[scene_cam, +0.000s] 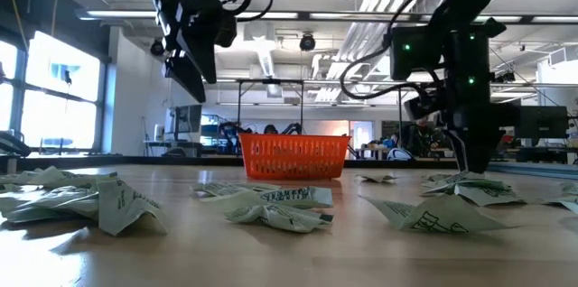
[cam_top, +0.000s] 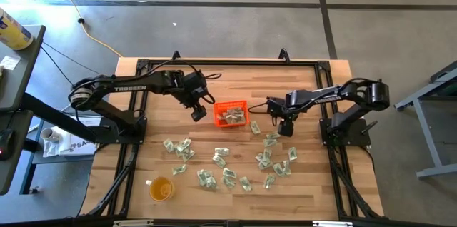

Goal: Pick and place Stevia / Truvia into bins
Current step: Put the stevia packet into the basket

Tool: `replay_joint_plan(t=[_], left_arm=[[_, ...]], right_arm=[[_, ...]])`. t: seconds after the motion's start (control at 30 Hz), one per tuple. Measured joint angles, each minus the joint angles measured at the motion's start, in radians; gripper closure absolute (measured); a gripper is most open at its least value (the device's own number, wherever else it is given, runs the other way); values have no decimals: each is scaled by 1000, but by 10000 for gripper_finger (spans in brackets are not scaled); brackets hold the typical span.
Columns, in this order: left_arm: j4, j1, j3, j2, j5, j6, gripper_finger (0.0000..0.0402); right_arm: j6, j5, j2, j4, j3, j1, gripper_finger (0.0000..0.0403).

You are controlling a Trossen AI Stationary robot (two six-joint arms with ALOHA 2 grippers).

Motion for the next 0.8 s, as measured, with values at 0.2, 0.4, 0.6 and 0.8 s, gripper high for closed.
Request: replay_joint_plan(t=[0.2,0.4,0.6,0.8], left_arm=[[2,0,0,0,0,0,58],[5,0,0,0,-2,0,62],[15,0,0,0,-5,0,59],[58,0,0,0,-5,0,58]], right_arm=[[41,-55,-1,20,-18,-3,268],[143,-174,5,22,90,-45,387],[155,-244,4,41,341,-62,378],[42,-304,80,122,510,-64,388]])
